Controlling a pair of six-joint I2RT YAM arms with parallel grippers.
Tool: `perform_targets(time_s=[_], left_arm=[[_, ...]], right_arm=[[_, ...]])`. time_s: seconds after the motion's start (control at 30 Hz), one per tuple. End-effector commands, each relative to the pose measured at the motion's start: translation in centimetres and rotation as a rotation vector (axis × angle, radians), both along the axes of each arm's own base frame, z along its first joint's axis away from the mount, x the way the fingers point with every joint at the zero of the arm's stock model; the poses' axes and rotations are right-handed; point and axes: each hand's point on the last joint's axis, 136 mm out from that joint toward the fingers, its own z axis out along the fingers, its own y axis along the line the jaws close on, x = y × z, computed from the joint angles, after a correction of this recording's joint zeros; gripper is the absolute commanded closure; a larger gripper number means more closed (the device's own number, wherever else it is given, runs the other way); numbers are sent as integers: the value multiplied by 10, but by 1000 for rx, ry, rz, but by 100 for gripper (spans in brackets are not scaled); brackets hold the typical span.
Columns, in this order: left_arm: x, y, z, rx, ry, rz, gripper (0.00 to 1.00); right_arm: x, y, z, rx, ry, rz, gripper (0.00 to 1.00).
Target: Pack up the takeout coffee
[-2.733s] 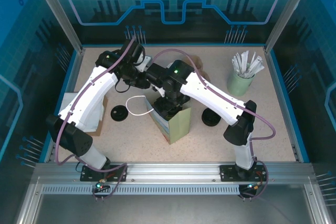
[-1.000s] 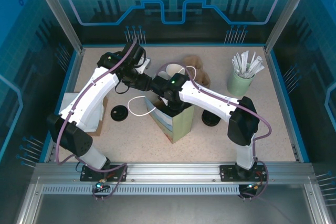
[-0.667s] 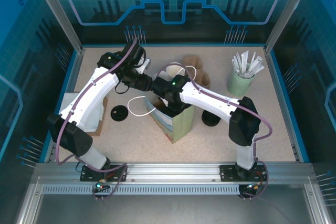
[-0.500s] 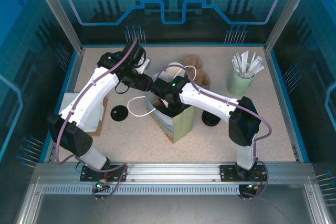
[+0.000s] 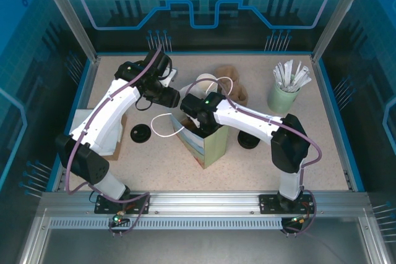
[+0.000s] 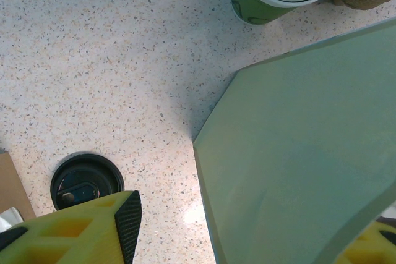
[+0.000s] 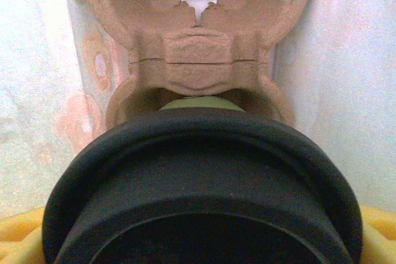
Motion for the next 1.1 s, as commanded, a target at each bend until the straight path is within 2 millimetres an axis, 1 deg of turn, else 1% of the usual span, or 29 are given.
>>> perform_targets(time_s=[0.0,0.4,0.63,0.8,1.07], left_arm=[[-2,5,-4,35,16,-7,43],[-2,5,-4,35,19,-8,42],[-2,4,-4,31,21,-9,41],[-2,4,-3,31,21,-11,40],[-2,1,0,15,17,-11,40]], right_arm=[[-4,-15,-15,-53,43,5,23],[-14,-33,-38,-140,106,38,22],[-20,-40,-52,-186,145,53,22],[-22,-47,-57,-221,159,64,22],[-23,-44,-57,-209,163,61,22]])
